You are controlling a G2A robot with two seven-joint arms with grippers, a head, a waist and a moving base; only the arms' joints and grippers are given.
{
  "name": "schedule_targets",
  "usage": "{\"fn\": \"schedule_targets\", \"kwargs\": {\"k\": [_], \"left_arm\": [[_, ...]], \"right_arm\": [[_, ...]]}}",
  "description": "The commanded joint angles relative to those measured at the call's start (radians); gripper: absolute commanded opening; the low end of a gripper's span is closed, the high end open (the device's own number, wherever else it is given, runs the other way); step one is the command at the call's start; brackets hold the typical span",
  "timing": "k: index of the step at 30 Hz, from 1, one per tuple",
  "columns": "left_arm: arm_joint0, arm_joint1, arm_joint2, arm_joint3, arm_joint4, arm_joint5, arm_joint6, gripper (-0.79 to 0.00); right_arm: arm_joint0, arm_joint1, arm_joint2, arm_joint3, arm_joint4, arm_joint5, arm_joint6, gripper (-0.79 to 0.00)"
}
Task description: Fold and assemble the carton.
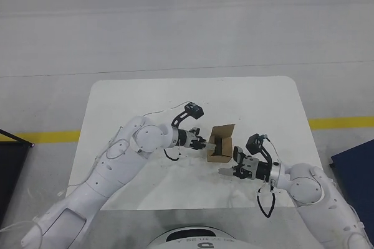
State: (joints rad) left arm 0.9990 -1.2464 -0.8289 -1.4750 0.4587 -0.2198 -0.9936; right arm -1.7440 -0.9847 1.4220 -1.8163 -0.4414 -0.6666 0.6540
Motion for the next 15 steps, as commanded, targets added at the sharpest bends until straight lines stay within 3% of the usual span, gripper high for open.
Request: {"fn": "schedule_targets", "kwargs": {"k": [1, 3, 6, 10, 15], "left_arm": [[0.010, 0.004, -0.004, -0.008, 0.002, 0.001, -0.011, -0.022], [0.014, 0.005, -0.007, -0.008, 0.004, 0.004, -0.009, -0.139], [0.006, 0.004, 0.000, -0.007, 0.014, 0.011, -0.003, -0.200], [-0.015, -0.003, 0.017, 0.016, 0.014, 0.015, 0.008, -0.397], [-0.049, -0.018, 0.049, 0.071, -0.005, 0.009, 0.015, -0.440]], "right_arm": [[0.000, 0.001, 0.001, 0.001, 0.002, -0.001, 0.000, 0.000], [0.001, 0.002, -0.002, 0.002, 0.003, 0.001, 0.000, 0.000], [0.005, 0.003, -0.009, 0.001, 0.000, 0.001, 0.001, 0.000], [0.011, 0.005, -0.017, 0.002, -0.004, 0.003, -0.002, 0.000], [0.014, 0.007, -0.023, 0.004, -0.017, 0.010, -0.009, 0.000]]}}
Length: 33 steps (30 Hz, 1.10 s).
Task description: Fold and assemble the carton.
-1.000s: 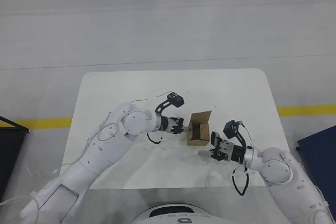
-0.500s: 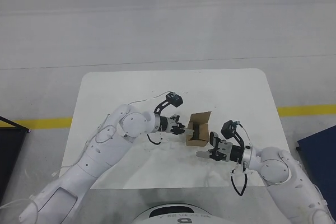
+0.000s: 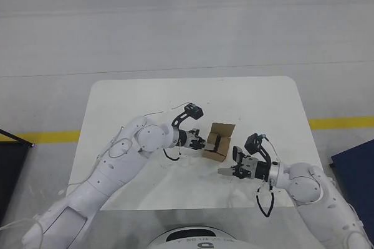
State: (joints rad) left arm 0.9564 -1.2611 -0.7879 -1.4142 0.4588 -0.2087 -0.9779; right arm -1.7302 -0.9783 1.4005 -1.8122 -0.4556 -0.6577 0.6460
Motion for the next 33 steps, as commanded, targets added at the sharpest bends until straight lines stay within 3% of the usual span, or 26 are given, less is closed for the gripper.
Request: {"fn": "schedule_targets", "kwargs": {"k": [1, 6, 11, 13, 15, 17, 19, 25, 30, 33], "left_arm": [[-0.014, -0.007, 0.015, 0.021, -0.010, -0.004, 0.001, -0.446], [-0.049, -0.024, 0.047, 0.072, -0.029, -0.011, 0.012, -0.462], [-0.071, -0.032, 0.058, 0.100, -0.039, -0.020, 0.012, -0.536], [-0.074, -0.033, 0.056, 0.101, -0.043, -0.025, 0.014, -0.520], [-0.072, -0.031, 0.051, 0.097, -0.050, -0.031, 0.013, -0.419], [-0.069, -0.028, 0.042, 0.087, -0.049, -0.033, 0.009, -0.151], [-0.059, -0.022, 0.029, 0.073, -0.045, -0.033, 0.006, 0.000], [-0.028, -0.002, -0.019, 0.030, -0.016, -0.020, 0.007, 0.000], [-0.036, -0.005, -0.021, 0.041, -0.021, -0.023, 0.030, 0.000], [-0.048, -0.007, -0.024, 0.066, -0.025, -0.021, 0.046, -0.068]], "right_arm": [[0.001, 0.001, -0.003, -0.001, -0.006, 0.002, -0.002, 0.000], [0.001, 0.002, -0.010, -0.007, -0.017, 0.004, -0.008, 0.000], [0.002, 0.005, -0.013, -0.009, -0.022, 0.008, -0.007, 0.000], [0.005, 0.006, -0.014, -0.012, -0.024, 0.010, -0.007, 0.000], [0.008, 0.007, -0.012, -0.016, -0.025, 0.013, -0.006, 0.000], [0.010, 0.009, -0.009, -0.022, -0.025, 0.016, -0.007, 0.000], [0.011, 0.010, -0.004, -0.030, -0.021, 0.017, -0.008, 0.000], [0.012, 0.014, -0.001, -0.046, -0.019, 0.022, -0.006, 0.000], [0.016, 0.015, -0.008, -0.052, -0.023, 0.030, -0.010, 0.000], [0.014, 0.016, -0.005, -0.054, -0.023, 0.031, -0.022, 0.000]]}}
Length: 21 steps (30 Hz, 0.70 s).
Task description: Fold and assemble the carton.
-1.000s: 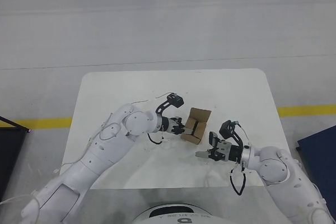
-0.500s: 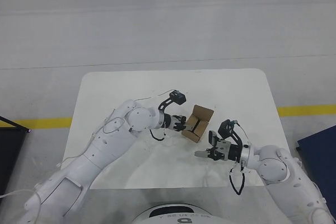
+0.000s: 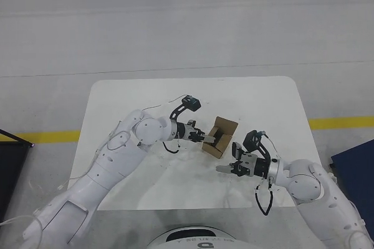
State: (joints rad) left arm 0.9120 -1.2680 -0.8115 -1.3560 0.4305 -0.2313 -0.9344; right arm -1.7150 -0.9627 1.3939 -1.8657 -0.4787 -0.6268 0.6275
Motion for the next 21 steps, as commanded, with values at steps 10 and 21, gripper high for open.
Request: {"fn": "schedule_targets", "kwargs": {"k": [10, 21], "left_arm": [[-0.034, -0.015, 0.025, 0.076, -0.022, -0.004, 0.008, -0.157], [-0.113, -0.057, 0.116, 0.142, -0.001, 0.012, -0.004, -0.422]], "right_arm": [[-0.025, 0.006, 0.023, -0.002, 0.003, -0.002, -0.030, 0.000], [0.006, 0.006, -0.023, 0.014, 0.002, -0.002, -0.012, 0.000]]}}
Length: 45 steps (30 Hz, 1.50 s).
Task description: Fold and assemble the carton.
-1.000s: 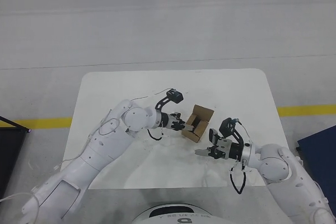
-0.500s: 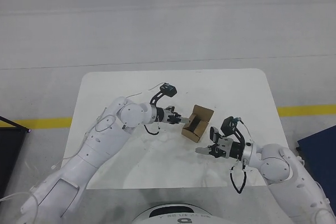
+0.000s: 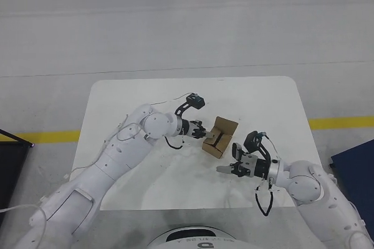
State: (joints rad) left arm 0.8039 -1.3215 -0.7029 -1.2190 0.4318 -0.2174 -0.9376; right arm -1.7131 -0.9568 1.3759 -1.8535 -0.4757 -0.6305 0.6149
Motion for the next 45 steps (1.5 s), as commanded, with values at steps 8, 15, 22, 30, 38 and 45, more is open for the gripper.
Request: {"fn": "schedule_targets", "kwargs": {"k": [8, 15, 22, 30, 38, 45], "left_arm": [[-0.048, -0.033, 0.057, 0.047, -0.005, -0.006, -0.012, -0.520], [-0.079, -0.054, 0.096, 0.060, 0.045, 0.012, -0.016, -0.751], [-0.093, -0.062, 0.114, 0.042, 0.095, 0.046, -0.056, -0.785], [-0.056, -0.039, 0.065, -0.039, 0.138, 0.092, -0.078, 0.000], [0.063, 0.023, -0.102, -0.090, 0.075, 0.037, -0.076, 0.000], [0.172, 0.075, -0.233, -0.165, 0.058, -0.081, -0.082, 0.000]], "right_arm": [[0.038, -0.002, -0.041, 0.024, -0.002, 0.002, 0.006, 0.000], [0.061, -0.003, -0.064, 0.041, -0.009, 0.006, 0.010, 0.000], [0.072, -0.002, -0.072, 0.051, -0.008, 0.003, -0.001, 0.000], [0.075, -0.001, -0.059, 0.046, -0.047, 0.018, -0.053, 0.000], [0.068, -0.002, -0.060, 0.033, -0.129, 0.029, -0.121, 0.000], [0.114, -0.009, -0.073, 0.056, -0.149, 0.063, -0.165, 0.000]]}}
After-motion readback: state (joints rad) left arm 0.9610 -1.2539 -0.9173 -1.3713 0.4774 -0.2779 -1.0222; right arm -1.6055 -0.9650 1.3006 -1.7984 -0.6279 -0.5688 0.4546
